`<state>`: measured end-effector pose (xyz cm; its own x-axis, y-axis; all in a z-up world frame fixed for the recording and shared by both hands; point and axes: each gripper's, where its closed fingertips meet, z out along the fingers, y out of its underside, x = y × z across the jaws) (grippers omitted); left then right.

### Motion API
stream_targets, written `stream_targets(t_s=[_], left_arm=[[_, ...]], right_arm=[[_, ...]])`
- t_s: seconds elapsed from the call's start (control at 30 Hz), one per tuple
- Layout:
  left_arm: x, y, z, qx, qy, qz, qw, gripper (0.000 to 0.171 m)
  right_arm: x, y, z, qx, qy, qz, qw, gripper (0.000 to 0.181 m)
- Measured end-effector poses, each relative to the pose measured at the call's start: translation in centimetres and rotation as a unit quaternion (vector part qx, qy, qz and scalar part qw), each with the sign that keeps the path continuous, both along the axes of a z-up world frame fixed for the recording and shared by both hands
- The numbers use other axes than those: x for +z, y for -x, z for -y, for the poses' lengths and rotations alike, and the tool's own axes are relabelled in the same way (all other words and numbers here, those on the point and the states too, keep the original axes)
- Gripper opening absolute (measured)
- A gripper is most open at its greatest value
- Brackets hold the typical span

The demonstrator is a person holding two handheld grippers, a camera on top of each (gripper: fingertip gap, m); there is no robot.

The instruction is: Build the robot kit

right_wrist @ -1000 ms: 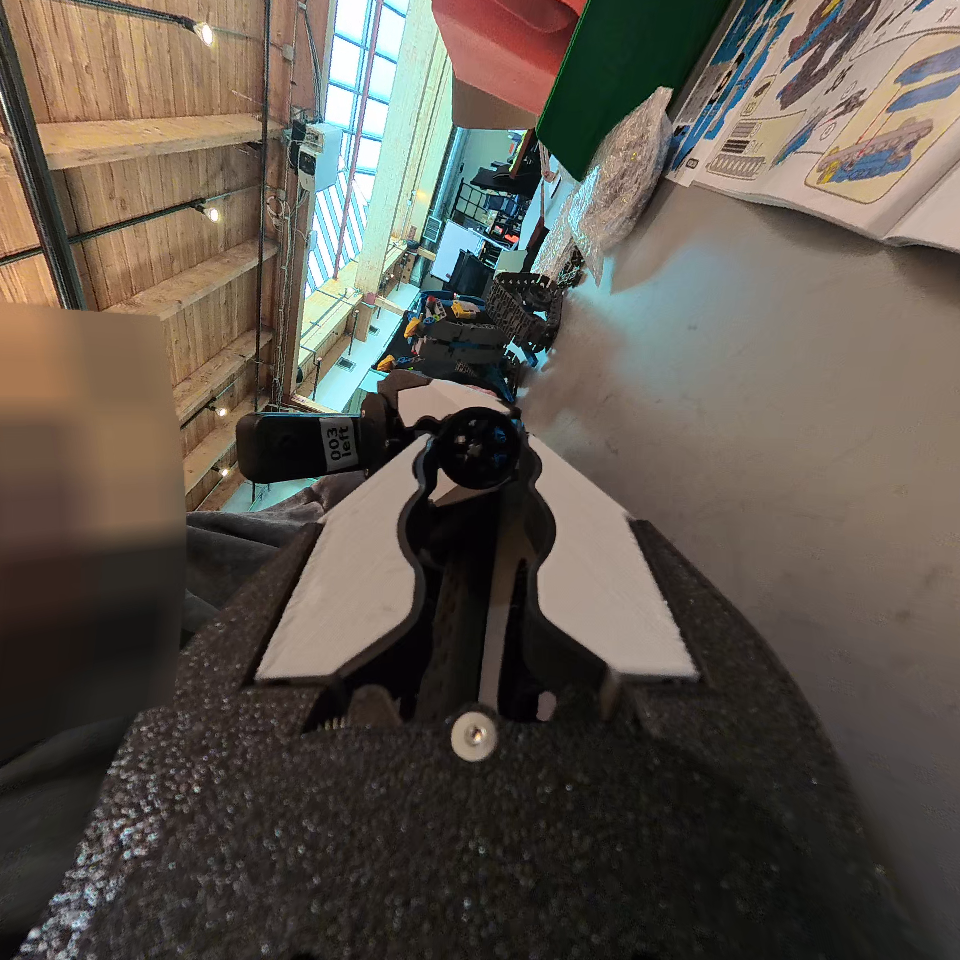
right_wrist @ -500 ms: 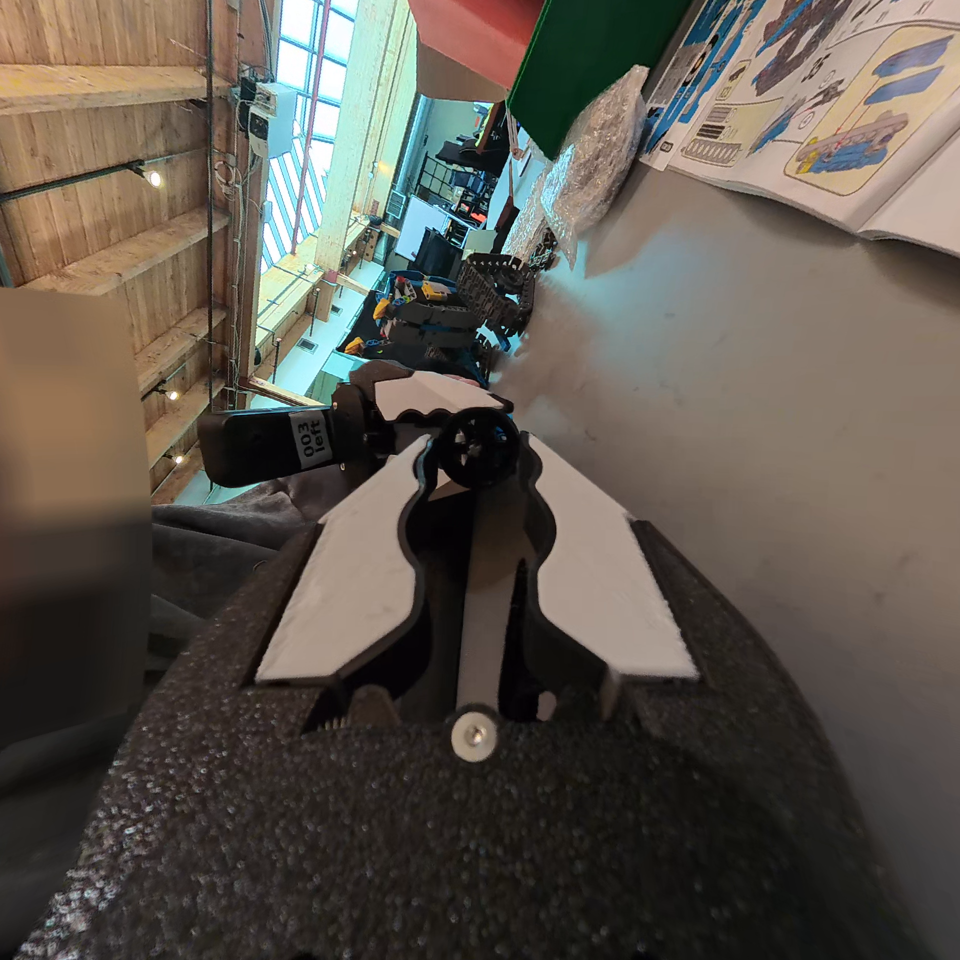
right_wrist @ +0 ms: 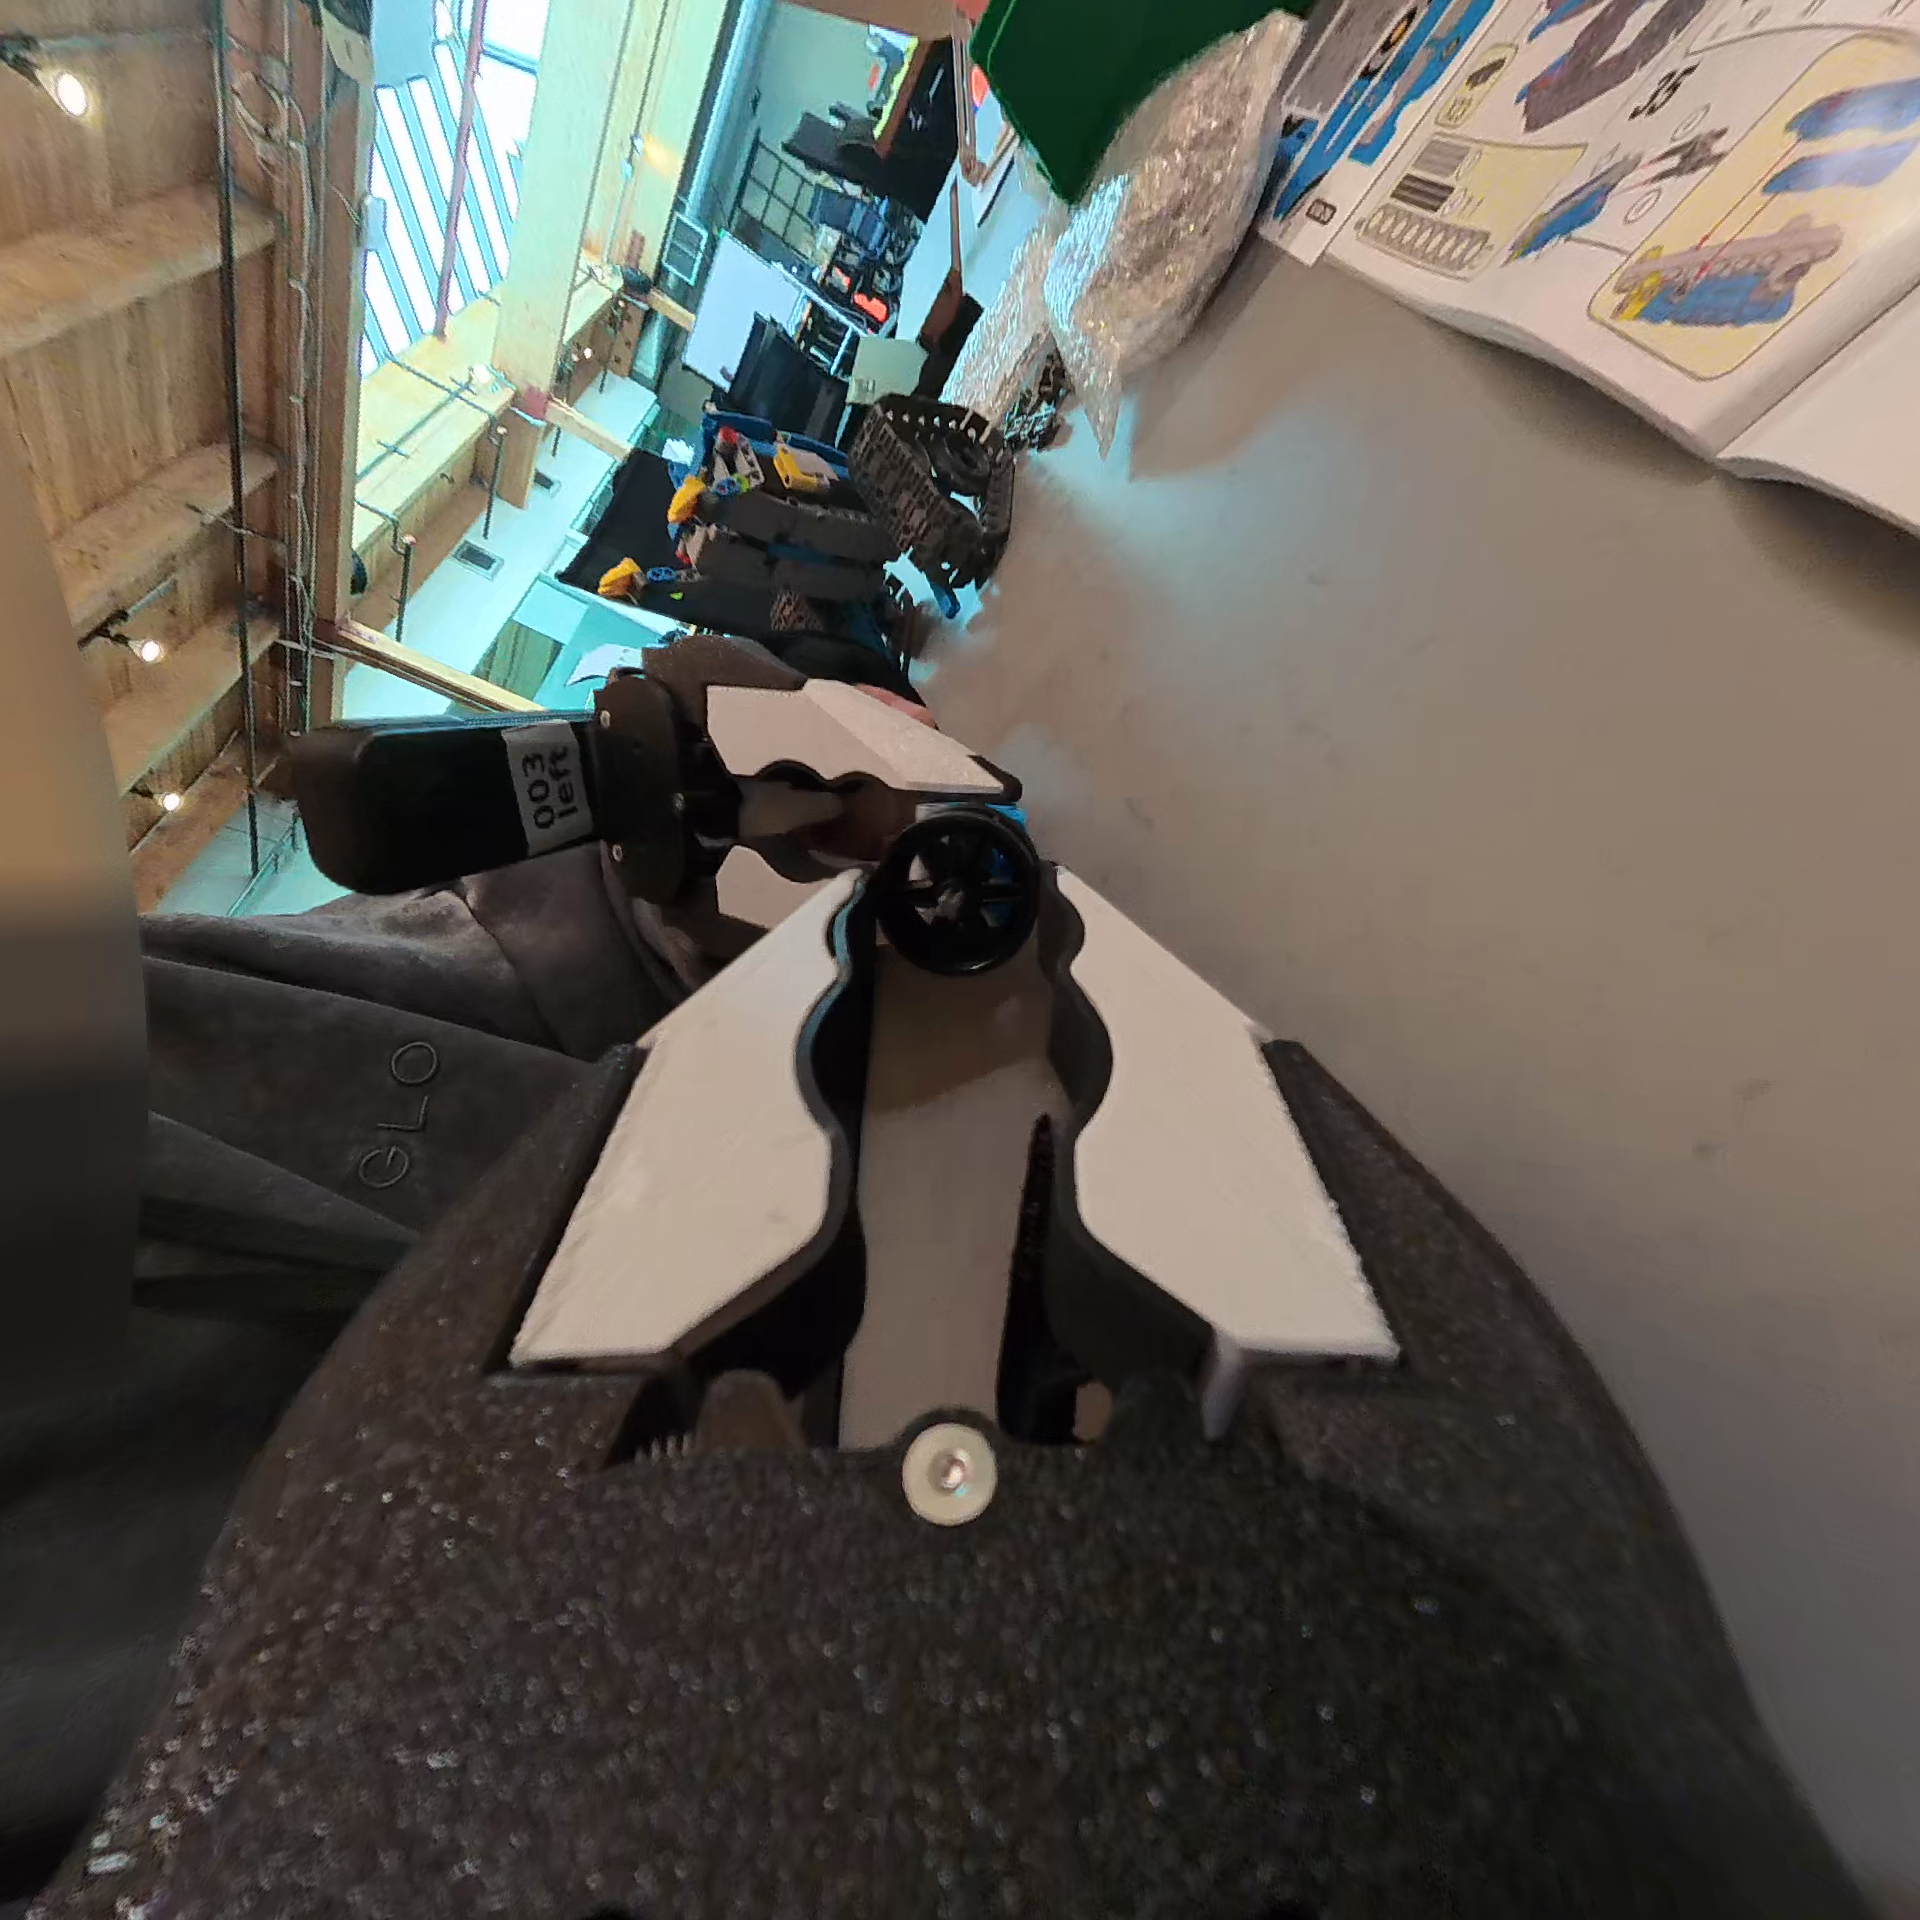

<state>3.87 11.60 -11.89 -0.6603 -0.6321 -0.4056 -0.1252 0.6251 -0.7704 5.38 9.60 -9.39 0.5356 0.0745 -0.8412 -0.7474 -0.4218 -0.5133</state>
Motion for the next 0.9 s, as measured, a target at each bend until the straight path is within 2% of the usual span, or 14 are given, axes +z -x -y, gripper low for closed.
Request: stream_targets(t_s=[0.03,0.3,0.57,0.9], left_arm=[[0.0,0.0,0.0,-0.001,0.002,-0.002,1.000,0.024],[-0.1,0.1,0.1,-0.008,0.009,-0.007,1.000,0.024],[-0.1,0.1,0.0,-0.003,0.013,-0.010,1.000,0.024],[-2.1,-0.1,-0.1,0.001,-0.011,-0.047,0.999,0.023]], right_arm=[[0.0,0.0,0.0,0.000,0.000,0.002,1.000,0.030],[-0.1,0.1,-0.1,0.004,-0.004,-0.013,1.000,0.030],[0.2,0.3,-0.2,0.010,-0.021,-0.061,0.998,0.031],[-1.6,0.3,-0.3,-0.002,0.046,0.013,0.999,0.030]])
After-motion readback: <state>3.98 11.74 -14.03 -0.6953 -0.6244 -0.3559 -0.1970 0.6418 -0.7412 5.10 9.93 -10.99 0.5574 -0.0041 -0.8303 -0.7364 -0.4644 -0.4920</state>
